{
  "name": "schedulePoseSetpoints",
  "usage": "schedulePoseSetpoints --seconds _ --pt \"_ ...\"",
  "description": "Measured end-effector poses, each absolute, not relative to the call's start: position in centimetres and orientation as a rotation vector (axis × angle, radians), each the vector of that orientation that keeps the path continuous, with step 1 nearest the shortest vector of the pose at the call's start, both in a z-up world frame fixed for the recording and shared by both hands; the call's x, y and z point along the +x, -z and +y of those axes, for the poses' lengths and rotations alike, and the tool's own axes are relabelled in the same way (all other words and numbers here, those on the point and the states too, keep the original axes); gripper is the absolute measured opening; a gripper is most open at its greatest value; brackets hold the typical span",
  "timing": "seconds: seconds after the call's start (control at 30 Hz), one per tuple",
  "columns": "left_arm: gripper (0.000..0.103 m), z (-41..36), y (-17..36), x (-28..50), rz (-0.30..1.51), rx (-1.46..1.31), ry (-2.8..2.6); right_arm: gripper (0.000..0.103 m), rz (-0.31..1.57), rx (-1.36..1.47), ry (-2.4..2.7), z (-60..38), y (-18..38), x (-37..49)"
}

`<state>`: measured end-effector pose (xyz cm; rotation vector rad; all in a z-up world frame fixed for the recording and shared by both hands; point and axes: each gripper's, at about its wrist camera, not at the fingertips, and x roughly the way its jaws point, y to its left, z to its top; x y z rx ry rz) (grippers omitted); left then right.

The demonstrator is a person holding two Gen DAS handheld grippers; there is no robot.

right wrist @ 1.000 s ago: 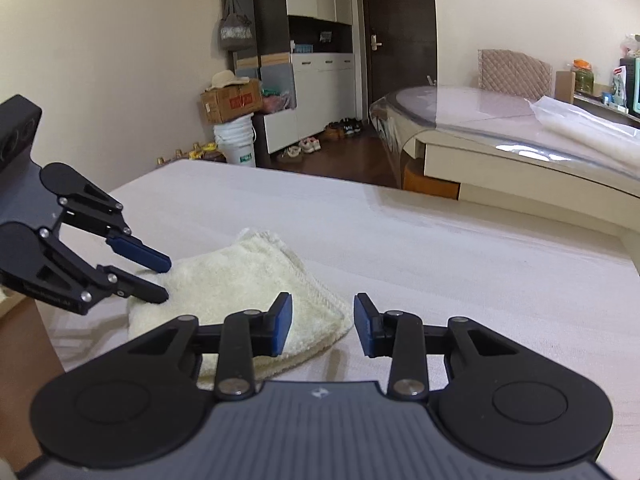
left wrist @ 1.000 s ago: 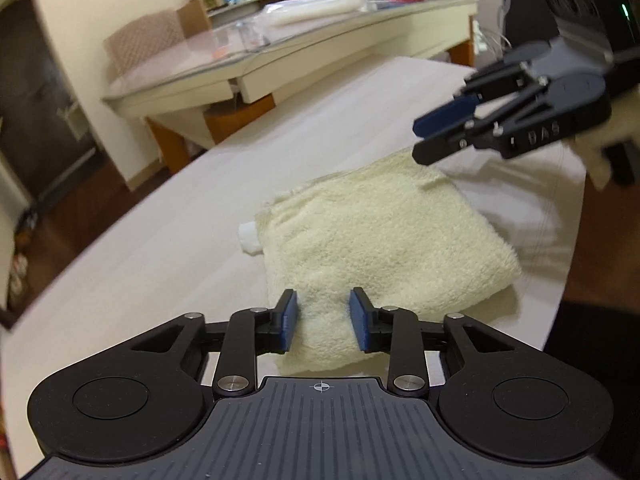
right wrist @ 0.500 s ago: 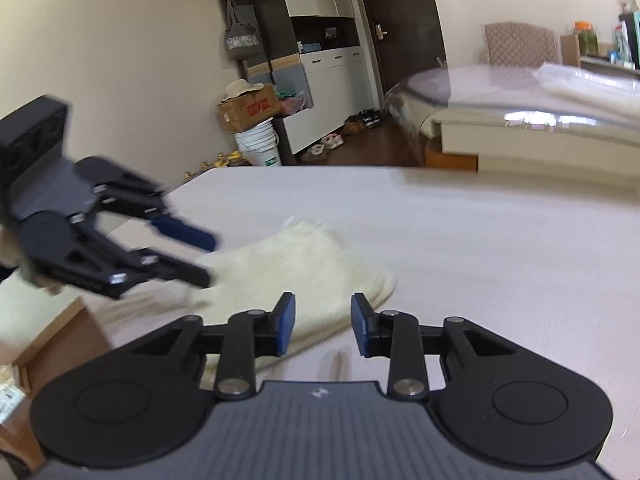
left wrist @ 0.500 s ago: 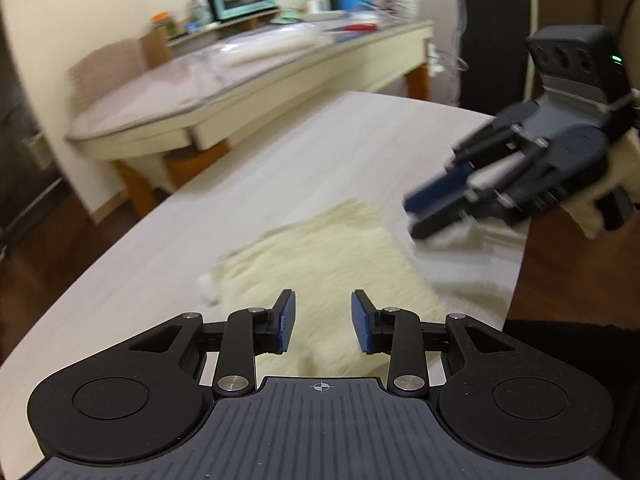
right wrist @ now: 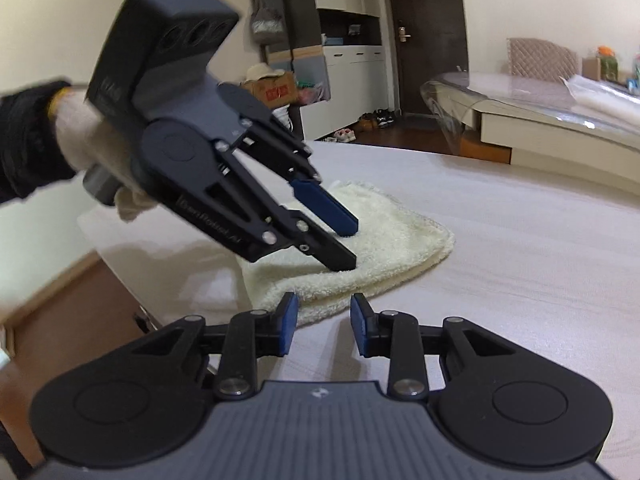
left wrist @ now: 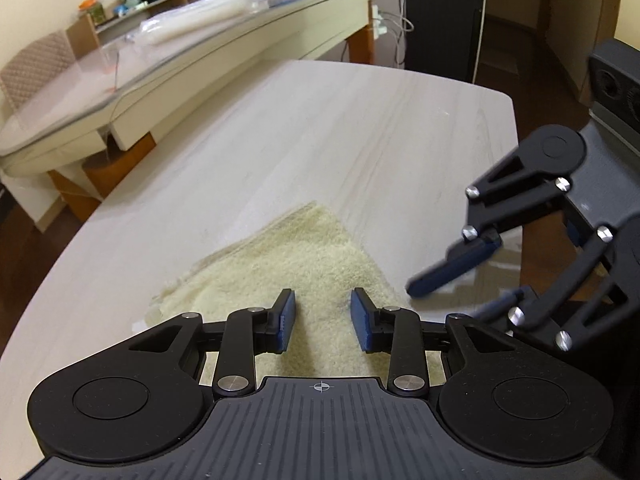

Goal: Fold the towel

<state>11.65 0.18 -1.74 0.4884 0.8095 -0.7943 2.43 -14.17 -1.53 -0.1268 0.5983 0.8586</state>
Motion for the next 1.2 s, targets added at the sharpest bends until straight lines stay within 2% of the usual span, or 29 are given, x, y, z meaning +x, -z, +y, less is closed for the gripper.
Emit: schedulePoseSetpoints --seconds 0.07,0.4,0.7,0.93,1.03,1.07,1.1,1.2 --pt "0.036 0.2 1.8 11.8 0.815 0.484 0.795 0.025 0.591 -0.17 -0.886 -13.5 1.7 1.5" --pt "0.033 1.6 0.1 9.1 0.76 0.475 0.82 0.026 0.549 -0.16 -0.843 -15.0 0.8 1.6" --pt "0.035 0.0 2.0 5.7 0.78 0.493 0.816 0.03 0.544 -0.123 -0.73 -15.8 0.5 6.7" --pt "0.037 -0.3 2.4 5.2 0.773 0.49 0.779 0.029 0.558 -0.25 -0.724 -13.6 1.2 10.0" --pt "0.037 0.0 2.5 5.3 0.77 0.462 0.773 0.034 0.579 -0.256 -0.71 -13.7 1.9 11.6" --pt "0.037 0.0 2.6 5.2 0.767 0.458 0.77 0.043 0.579 -0.272 -0.704 -13.6 1.8 11.9" --pt "0.037 0.0 2.6 5.1 0.764 0.457 0.767 0.048 0.575 -0.288 -0.697 -13.5 1.9 11.9" --pt "0.037 0.0 2.5 4.9 0.759 0.444 0.755 0.046 0.579 -0.278 -0.679 -13.8 1.8 12.4"
